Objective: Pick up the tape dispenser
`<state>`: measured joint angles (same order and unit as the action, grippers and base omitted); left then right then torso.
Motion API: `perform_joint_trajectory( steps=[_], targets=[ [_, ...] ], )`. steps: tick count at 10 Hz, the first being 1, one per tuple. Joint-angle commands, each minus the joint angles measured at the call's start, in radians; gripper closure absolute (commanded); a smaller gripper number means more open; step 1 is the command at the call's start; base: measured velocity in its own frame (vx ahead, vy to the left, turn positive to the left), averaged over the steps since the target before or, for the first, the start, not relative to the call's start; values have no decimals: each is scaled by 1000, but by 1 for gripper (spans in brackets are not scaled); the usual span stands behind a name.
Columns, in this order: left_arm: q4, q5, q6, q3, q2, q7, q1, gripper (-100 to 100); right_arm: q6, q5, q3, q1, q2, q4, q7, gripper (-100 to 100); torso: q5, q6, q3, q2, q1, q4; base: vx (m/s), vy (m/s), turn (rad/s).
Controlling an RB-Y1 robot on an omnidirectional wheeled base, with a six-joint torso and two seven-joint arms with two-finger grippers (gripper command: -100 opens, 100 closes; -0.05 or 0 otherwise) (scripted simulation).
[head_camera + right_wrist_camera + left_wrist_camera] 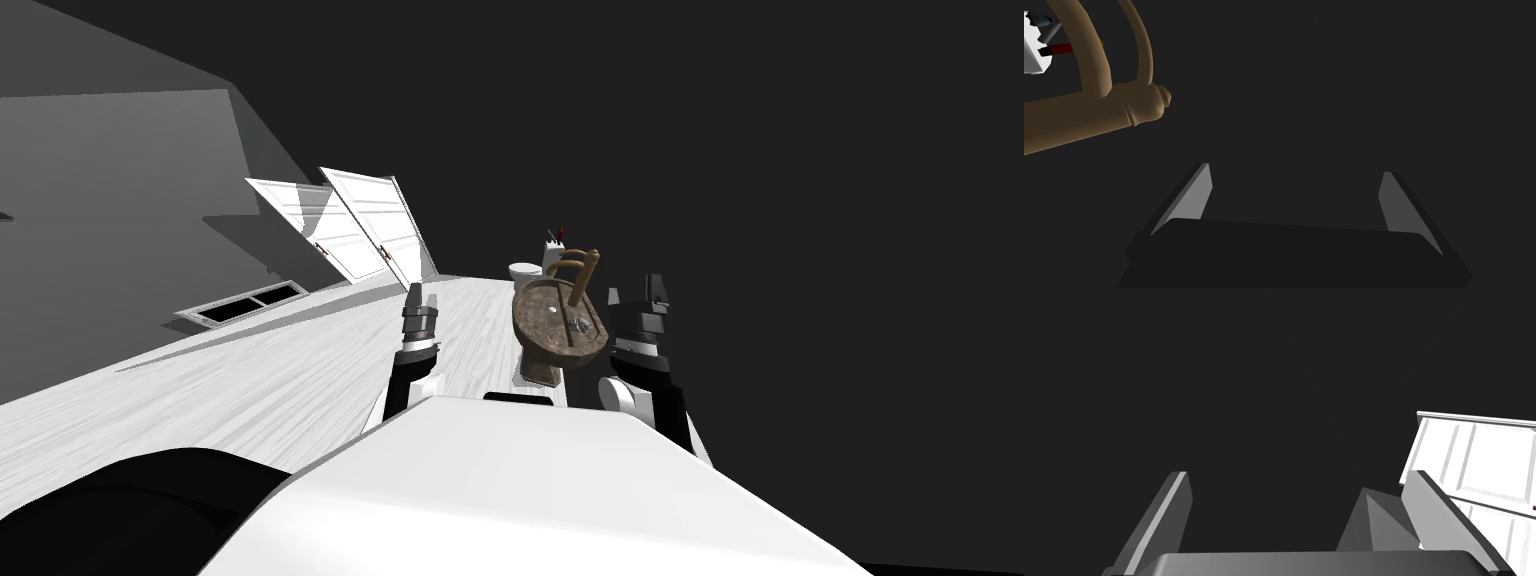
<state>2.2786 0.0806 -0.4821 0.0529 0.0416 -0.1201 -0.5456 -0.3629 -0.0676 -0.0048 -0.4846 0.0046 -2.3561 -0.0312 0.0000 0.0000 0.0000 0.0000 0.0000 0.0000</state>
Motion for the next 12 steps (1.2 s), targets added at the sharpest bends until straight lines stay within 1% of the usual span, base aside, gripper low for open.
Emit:
perform_joint_trajectory(
  steps=[1,5,6,8,9,10,11,12],
  targets=[
    [0,0,0,0,0,0,0,0,-8,7,-2,3,-38,9,2,-100,0,0,0,0,0,0,4,15,24],
    [0,0,0,0,0,0,0,0,-52,44,-18,23,-159,63,12,-100,1,0,-1,-2,3,0,21,51,44],
    [0,0,0,0,0,0,0,0,-52,44,-18,23,-173,63,12,-100,1,0,-1,-2,4,0,21,44,16],
    [0,0,0,0,0,0,0,0,-86,71,-31,39,-240,102,20,-100,1,0,-1,-2,3,0,24,58,48],
    [0,0,0,0,0,0,0,0,-86,71,-31,39,-250,102,20,-100,1,0,-1,-2,4,0,26,53,19],
    [0,0,0,0,0,0,0,0,-105,87,-38,48,-290,124,24,-100,1,0,-1,-2,3,0,33,47,35],
    [0,0,0,0,0,0,0,0,-125,103,-44,57,-320,146,29,-100,1,0,-1,-2,3,0,40,63,70],
    [0,0,0,0,0,0,0,0,-125,103,-44,57,-331,146,29,-100,1,0,-2,-3,4,-1,29,52,24]
  ],
)
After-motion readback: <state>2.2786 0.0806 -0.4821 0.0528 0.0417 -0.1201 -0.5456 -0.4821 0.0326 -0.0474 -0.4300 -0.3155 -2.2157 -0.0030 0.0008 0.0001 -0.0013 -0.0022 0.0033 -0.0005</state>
